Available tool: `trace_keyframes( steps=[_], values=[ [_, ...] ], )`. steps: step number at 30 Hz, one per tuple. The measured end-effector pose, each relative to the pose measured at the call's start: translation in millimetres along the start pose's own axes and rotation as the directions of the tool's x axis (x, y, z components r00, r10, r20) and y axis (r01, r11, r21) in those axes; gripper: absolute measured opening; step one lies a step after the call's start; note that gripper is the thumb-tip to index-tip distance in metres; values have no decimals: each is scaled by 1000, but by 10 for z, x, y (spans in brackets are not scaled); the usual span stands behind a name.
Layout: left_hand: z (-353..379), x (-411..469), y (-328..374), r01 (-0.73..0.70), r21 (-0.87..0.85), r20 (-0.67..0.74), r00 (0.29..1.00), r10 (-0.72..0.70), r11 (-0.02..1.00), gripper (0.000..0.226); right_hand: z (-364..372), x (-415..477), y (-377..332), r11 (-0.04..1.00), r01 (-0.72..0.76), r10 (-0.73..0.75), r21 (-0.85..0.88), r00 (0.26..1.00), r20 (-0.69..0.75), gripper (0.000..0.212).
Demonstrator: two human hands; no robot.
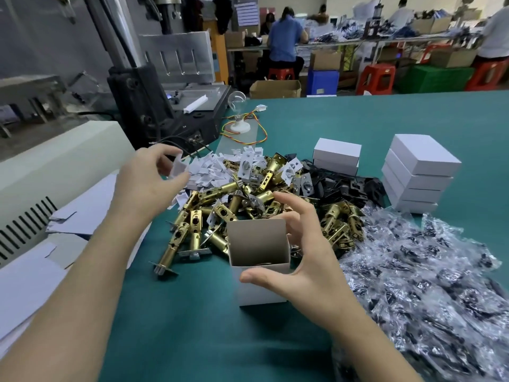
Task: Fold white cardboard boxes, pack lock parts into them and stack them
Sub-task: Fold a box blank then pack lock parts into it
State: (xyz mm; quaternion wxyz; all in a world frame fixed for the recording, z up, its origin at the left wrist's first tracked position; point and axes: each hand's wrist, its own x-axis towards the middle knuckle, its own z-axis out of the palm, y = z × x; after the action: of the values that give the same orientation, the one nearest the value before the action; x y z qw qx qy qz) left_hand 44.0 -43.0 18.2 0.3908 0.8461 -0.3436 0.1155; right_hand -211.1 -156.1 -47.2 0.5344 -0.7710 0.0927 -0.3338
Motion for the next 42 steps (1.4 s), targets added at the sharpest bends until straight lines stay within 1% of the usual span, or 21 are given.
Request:
trace_keyframes(
  steps=[1, 2, 3, 5, 7, 12, 13, 15, 18, 21, 27, 30, 33, 35, 38, 42],
  values=[
    [-100, -165, 133, -1, -174, 2, 1000, 1, 985, 31, -21, 8, -5, 1000, -19, 19, 11, 1000, -8, 93],
    [-193, -338, 270, -7, -307, 17, 1000, 13, 952, 32, -38, 9, -6, 998, -41, 42, 37, 999, -15, 84],
    [-271, -504, 399, -17, -405, 32, 999, 33, 914, 34, -48, 11, -3, 995, -63, 65, 73, 998, -23, 73],
    [-384, -791, 629, -30, -532, 52, 996, 68, 846, 37, -53, 12, -2, 984, -97, 103, 148, 994, -31, 50],
    [-437, -989, 802, -38, -559, 73, 993, 95, 828, 38, -45, 18, 1, 976, -108, 116, 189, 993, -31, 36],
    [-356, -1214, 939, -126, -408, 81, 982, 173, 904, 30, -26, 25, -6, 974, -108, 118, 197, 992, -44, 24],
    [-333, -1232, 936, -161, -367, 78, 976, 203, 916, 29, -24, 22, -9, 974, -114, 125, 197, 991, -48, 24],
    [-306, -1253, 919, -254, -231, 78, 957, 278, 939, 26, -26, 18, -8, 974, -121, 136, 192, 989, -64, 27],
    [-312, -1242, 908, -388, -29, 97, 916, 389, 921, 26, -24, 30, -10, 976, -117, 134, 186, 987, -84, 29],
    [-285, -1234, 942, -442, 79, 73, 896, 437, 893, 25, -20, 30, -6, 977, -115, 133, 177, 987, -89, 30],
    [-263, -1185, 980, -376, 81, 6, 926, 376, 923, 25, -29, 37, -19, 979, -109, 126, 174, 988, -92, 31],
    [-234, -1203, 984, -394, 77, 26, 919, 393, 916, 26, -28, 33, -14, 978, -105, 120, 180, 990, -71, 28],
    [-220, -1237, 969, -419, 69, 23, 908, 418, 905, 18, -28, 30, -11, 979, -101, 114, 177, 991, -66, 27],
    [-205, -1253, 954, -425, 130, 56, 905, 421, 896, 21, -30, 34, -4, 980, -96, 109, 173, 992, -67, 24],
    [-194, -1264, 941, -459, 270, 126, 888, 441, 847, 22, -32, 37, -1, 981, -96, 109, 170, 992, -70, 22],
    [-253, -1242, 922, -501, 289, 171, 865, 471, 816, 15, -36, 36, -6, 980, -107, 121, 169, 990, -73, 24]
  ],
)
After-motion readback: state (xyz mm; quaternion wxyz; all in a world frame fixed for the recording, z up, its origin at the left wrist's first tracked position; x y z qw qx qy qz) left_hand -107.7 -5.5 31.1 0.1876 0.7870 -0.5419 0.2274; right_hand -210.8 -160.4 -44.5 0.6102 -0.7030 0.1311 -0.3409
